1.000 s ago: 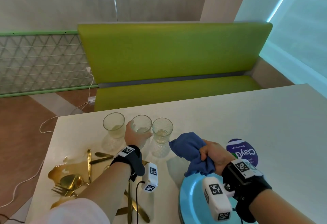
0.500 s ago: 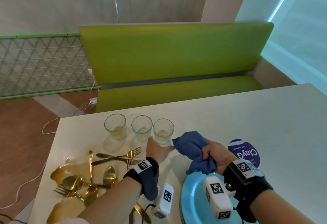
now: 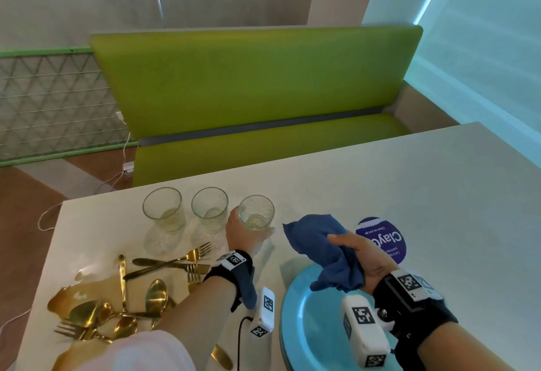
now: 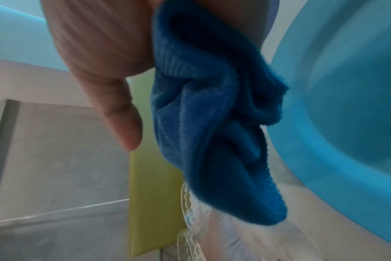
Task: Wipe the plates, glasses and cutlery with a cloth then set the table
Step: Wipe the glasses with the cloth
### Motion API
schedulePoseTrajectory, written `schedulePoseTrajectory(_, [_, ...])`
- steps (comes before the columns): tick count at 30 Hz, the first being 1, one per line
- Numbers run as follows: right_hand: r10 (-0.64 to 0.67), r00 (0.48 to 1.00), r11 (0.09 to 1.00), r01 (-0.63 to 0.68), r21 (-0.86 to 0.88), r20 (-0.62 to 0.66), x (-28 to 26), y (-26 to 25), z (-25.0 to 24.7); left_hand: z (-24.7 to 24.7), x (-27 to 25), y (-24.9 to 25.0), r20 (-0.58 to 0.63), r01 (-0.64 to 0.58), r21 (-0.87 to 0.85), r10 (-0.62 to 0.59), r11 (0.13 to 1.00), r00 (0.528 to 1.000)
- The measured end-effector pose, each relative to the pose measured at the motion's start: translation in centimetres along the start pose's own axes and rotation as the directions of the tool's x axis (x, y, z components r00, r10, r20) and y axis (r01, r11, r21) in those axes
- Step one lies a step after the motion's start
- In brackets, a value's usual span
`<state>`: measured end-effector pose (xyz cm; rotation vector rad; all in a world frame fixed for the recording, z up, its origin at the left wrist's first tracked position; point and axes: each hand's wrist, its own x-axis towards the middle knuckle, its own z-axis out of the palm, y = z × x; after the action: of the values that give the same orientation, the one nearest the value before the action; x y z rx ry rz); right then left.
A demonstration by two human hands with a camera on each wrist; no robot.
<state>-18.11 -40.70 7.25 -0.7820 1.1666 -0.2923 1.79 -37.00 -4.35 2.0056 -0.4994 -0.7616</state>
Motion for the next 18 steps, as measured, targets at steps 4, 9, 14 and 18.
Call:
schedulePoseTrajectory(4, [-0.144, 0.988, 0.989, 0.145, 0.012, -0.057, 0.2, 0.3, 0.1, -0.3, -1.3, 0.5, 0.089, -0.071, -0.005, 0.071, 0.997, 0.993])
schedulePoseTrajectory(9, [-0.543, 0.839, 0.684, 0.473, -0.555, 0.046, -0.6, -0.9, 2.4, -1.4, -4.4, 2.8, 0.233, -0.358, 0.083, 0.331, 0.93, 0.914])
schedulePoseTrajectory(14, [-0.368, 0.723, -0.14, 0.578, -0.804, 0.584, -3.1, -0.4, 5.6, -4.9, -6.9, 5.7, 0.38, -0.605, -0.107, 0.595, 0.789, 0.708])
schedulePoseTrajectory(18, [-0.112, 0.801, -0.537, 0.449, -0.714, 0.588, -3.2, 0.4, 7.1, -7.4, -7.5, 5.4, 0.498, -0.746, 0.121, 0.61, 0.655, 0.616])
